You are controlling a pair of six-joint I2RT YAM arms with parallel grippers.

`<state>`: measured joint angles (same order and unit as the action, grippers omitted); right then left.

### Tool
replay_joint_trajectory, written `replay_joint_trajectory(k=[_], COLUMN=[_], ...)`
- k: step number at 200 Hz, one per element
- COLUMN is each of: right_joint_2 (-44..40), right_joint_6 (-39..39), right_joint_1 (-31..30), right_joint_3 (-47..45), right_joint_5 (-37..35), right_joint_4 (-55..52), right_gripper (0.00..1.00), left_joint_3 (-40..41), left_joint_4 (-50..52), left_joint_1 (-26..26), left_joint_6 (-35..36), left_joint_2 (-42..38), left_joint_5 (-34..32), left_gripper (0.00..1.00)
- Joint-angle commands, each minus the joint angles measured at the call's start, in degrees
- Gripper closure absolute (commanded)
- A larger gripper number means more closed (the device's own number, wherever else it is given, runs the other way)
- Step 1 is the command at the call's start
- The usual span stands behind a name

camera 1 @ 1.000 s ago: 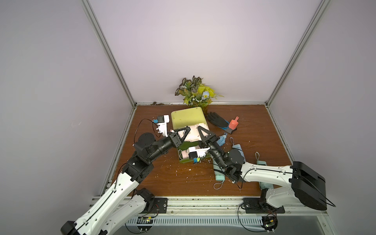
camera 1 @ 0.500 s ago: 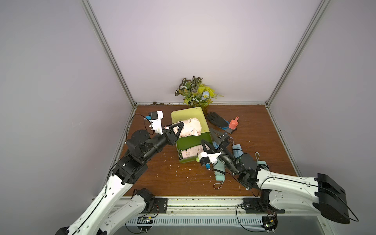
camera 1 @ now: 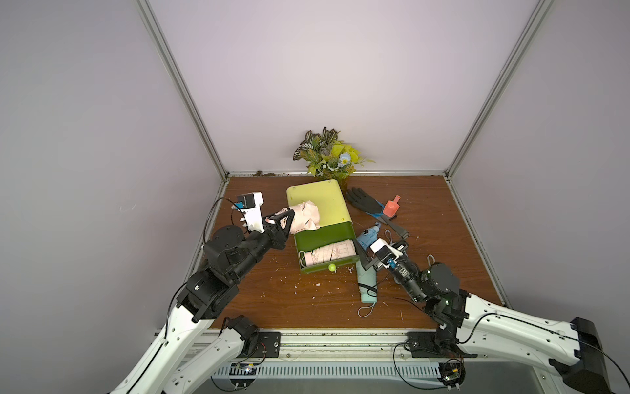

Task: Place the umbrella in the drawer by color
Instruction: Place the umbrella in the drawer.

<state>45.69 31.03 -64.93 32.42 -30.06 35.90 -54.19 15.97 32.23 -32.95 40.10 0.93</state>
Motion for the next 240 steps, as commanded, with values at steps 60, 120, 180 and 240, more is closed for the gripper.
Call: replay_joint_trajectory(k=[60, 120, 180, 240], right_joint_2=[-4.99, -4.3, -2.3, -0.84], right_joint_6=[-19.18, -19.41, -18.97, -18.22], right_joint_1=[-0.2, -0.14, -0.18, -0.03], right_joint_3=[1.03, 0.71, 1.11, 0.98], right_joint_5=[-8.05, -8.85, -7.84, -7.34], right_joint_4=[-7.89, -8.15, -7.99, -6.73], right_gripper=[0.01, 0.01, 0.01, 0.01], left_joint_3=[7.35, 6.31, 6.27, 10.17], left_joint_4=[-10.5, -10.96, -4.35, -4.98], left_joint_1=[0.12, 2.27, 3.61, 3.63], left_joint_6=[-4.4, -8.17, -7.78, -13.95], left_joint_2=[2.89, 3.86, 3.43, 1.3], left_joint_5=[7.99, 11.11, 6.84, -0.32], left_gripper=[0.98, 0.99, 0.98, 0.71])
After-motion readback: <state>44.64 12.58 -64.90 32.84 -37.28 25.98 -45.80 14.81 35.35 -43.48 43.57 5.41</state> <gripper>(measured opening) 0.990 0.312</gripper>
